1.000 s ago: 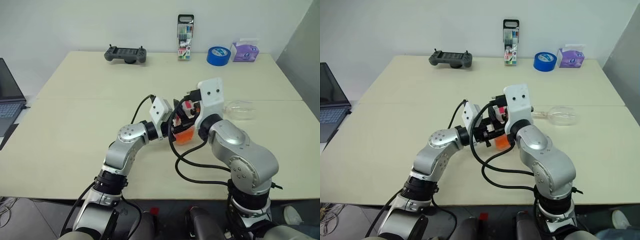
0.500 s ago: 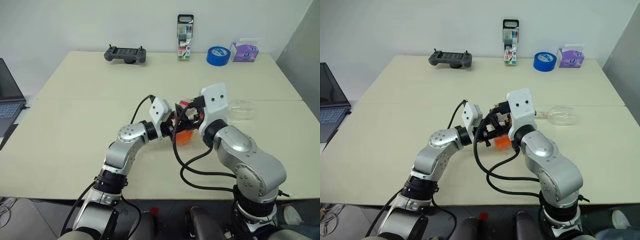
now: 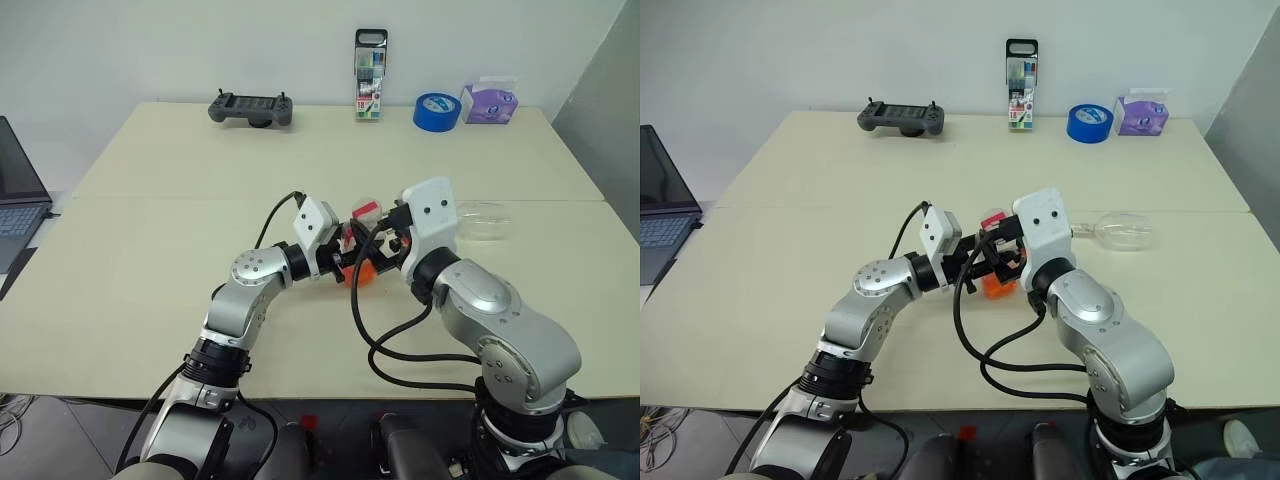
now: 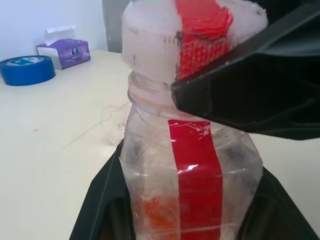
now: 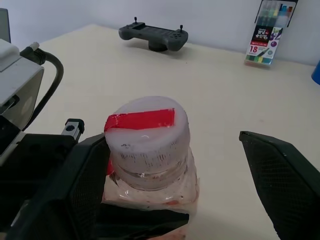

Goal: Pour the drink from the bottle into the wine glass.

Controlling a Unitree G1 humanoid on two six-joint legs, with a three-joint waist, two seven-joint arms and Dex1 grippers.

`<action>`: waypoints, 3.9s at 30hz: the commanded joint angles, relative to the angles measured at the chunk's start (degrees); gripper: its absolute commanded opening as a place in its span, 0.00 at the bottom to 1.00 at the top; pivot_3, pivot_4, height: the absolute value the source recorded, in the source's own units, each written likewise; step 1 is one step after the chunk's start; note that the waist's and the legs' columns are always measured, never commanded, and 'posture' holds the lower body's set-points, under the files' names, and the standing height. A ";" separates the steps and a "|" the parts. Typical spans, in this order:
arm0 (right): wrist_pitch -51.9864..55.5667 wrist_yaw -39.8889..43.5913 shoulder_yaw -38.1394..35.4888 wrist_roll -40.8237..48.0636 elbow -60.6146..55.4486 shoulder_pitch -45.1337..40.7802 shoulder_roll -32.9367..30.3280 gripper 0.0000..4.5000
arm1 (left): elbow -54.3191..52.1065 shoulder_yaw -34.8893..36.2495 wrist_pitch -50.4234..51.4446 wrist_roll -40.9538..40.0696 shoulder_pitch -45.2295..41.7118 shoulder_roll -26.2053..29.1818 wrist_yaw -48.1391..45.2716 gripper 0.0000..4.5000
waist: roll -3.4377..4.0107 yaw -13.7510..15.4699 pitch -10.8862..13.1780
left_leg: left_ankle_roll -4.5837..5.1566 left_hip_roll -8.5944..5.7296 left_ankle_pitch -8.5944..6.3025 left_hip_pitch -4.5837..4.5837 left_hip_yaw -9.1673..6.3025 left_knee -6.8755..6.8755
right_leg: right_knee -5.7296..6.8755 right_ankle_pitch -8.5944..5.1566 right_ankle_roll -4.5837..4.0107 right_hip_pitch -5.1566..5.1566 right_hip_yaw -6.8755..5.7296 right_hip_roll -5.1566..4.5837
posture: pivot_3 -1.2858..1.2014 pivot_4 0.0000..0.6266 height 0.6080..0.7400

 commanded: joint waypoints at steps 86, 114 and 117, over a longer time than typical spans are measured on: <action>-18.77 24.14 1.03 11.88 19.37 -5.61 -5.05 0.96 | 22.14 22.14 -11.58 3.22 -9.26 6.87 24.19 0.39 | -0.03 -0.50 -0.10 | 0.02 0.06 0.00 0.01 -0.06 0.01 | 0.02 0.02 -0.03 0.00 -0.08 0.13 | 0.52 0.24 1.00; -26.14 24.47 2.84 6.36 28.28 -6.54 -5.56 0.96 | 19.97 22.55 -11.11 2.91 -4.20 4.12 27.18 0.95 | -0.11 0.03 -0.13 | 0.00 -0.12 0.01 0.02 0.01 0.06 | 0.07 0.03 -0.01 -0.02 -0.08 -0.43 | 0.52 0.24 1.00; -25.86 23.96 1.84 6.57 27.94 -6.14 -5.70 0.96 | 18.82 22.37 -10.31 3.17 -3.28 4.30 27.28 0.99 | -0.11 0.07 -0.13 | 0.00 -0.13 0.01 0.01 0.00 0.07 | 0.06 0.03 -0.01 -0.01 -0.09 -0.44 | 0.52 0.24 1.00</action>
